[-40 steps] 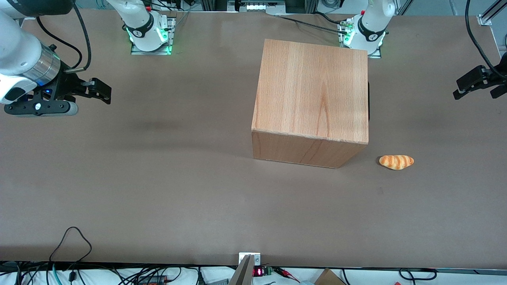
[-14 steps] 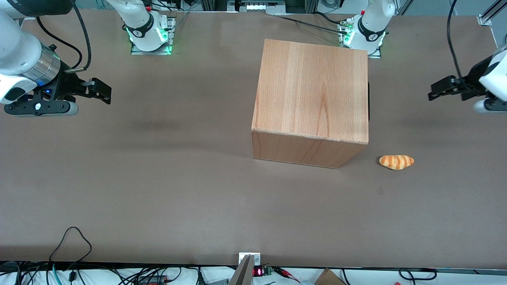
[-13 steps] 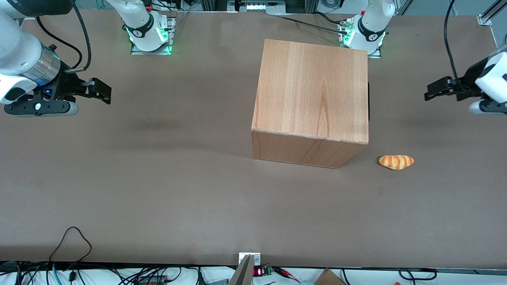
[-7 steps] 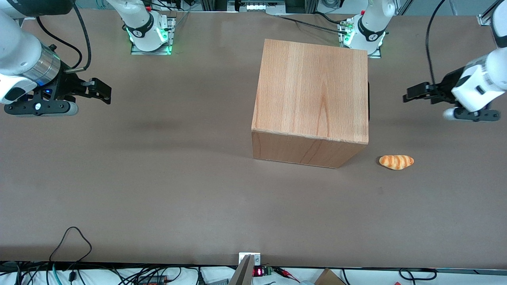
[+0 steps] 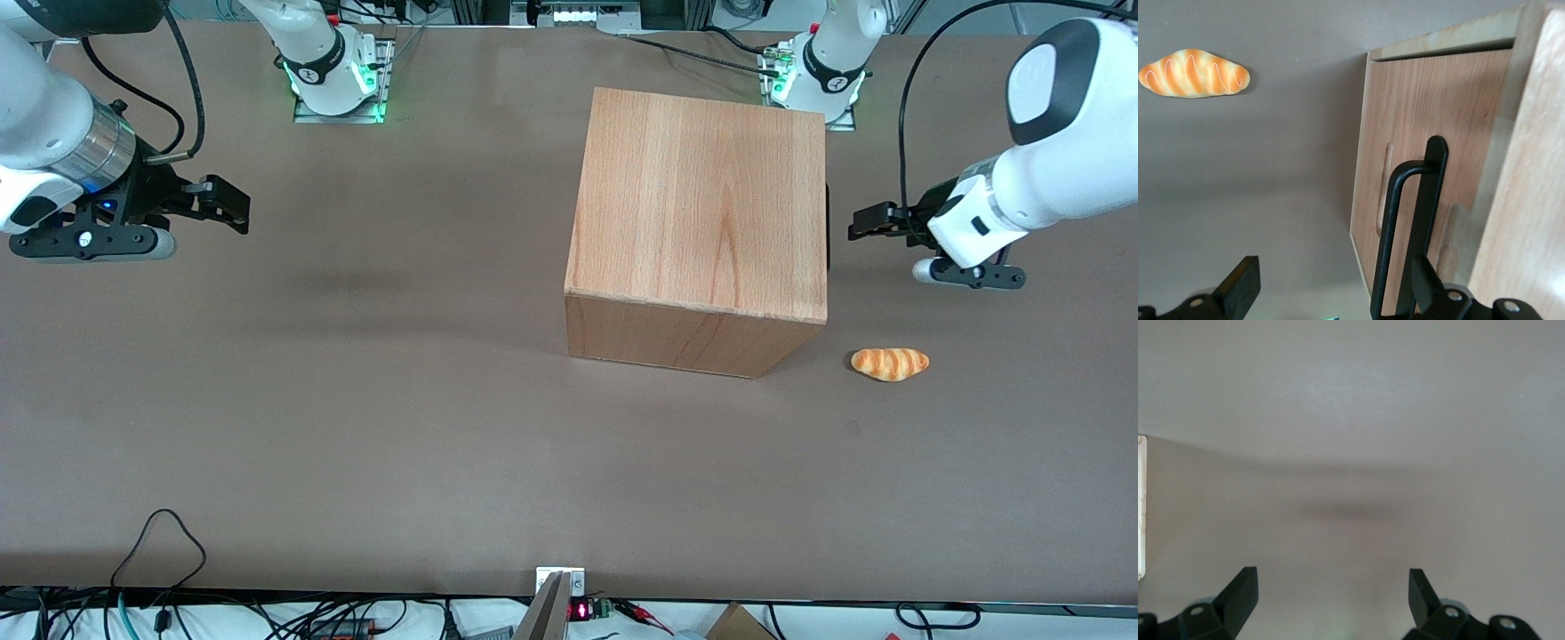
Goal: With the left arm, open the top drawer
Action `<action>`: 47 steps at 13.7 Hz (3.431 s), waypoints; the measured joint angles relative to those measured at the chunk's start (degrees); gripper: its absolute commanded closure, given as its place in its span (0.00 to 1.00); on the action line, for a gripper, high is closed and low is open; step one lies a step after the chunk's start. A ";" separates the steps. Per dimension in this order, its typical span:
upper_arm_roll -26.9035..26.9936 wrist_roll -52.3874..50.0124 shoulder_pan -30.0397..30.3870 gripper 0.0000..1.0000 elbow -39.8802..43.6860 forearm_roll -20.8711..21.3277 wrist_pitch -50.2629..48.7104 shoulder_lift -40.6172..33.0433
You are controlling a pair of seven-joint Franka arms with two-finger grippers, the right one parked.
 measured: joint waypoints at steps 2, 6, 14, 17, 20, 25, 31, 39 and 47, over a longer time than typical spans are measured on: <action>-0.03 0.36 0.00 0.00 -1.48 0.00 1.29 0.00; -1.35 0.73 -0.05 0.00 -4.02 0.00 3.57 0.00; -1.46 2.28 -0.01 0.00 -6.91 0.00 5.75 0.00; -1.45 2.67 0.00 0.00 -7.62 0.00 5.98 0.09; -1.45 3.00 -0.01 0.00 -7.75 0.00 6.14 0.38; -1.73 3.38 -0.05 0.00 -9.02 0.00 7.84 1.22; -1.69 4.45 1.33 0.00 -9.06 -0.17 8.17 1.94; -1.29 6.41 7.30 0.00 -8.93 -0.17 8.57 2.41; -1.01 7.41 12.93 0.00 -7.52 1.18 8.85 3.31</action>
